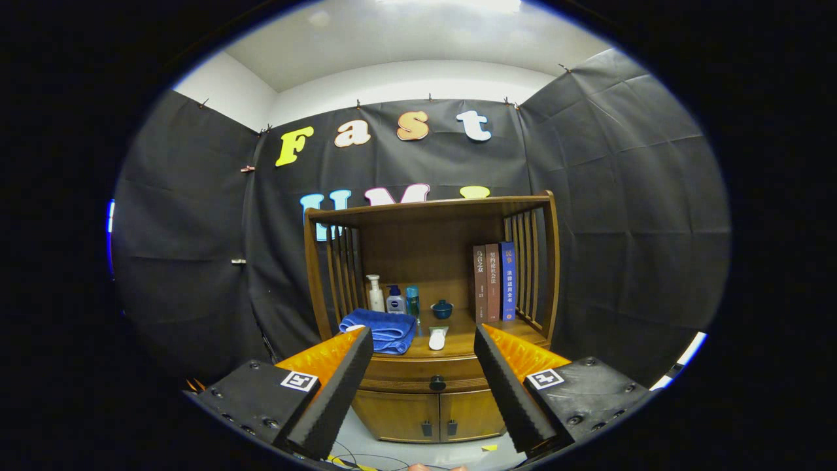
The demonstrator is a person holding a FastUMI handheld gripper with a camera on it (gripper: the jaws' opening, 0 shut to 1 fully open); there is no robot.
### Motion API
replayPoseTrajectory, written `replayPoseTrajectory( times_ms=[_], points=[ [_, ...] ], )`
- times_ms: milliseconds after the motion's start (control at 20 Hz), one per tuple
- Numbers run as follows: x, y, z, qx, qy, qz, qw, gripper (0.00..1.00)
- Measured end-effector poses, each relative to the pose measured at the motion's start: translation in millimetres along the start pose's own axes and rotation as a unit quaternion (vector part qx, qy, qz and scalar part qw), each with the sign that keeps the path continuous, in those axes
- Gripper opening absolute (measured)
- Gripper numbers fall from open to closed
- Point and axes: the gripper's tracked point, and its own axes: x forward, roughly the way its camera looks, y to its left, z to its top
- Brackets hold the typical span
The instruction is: Pull open the drawer, take out the items inside it, and place them on the countertop above the cabinet.
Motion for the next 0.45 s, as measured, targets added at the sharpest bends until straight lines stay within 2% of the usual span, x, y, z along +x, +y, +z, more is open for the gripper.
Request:
replayPoseTrajectory(
  times_ms=[450],
  points=[
    [3.0,-5.6,-9.5,-0.024,0.015,-0.019,0.999,1.0]
  ],
)
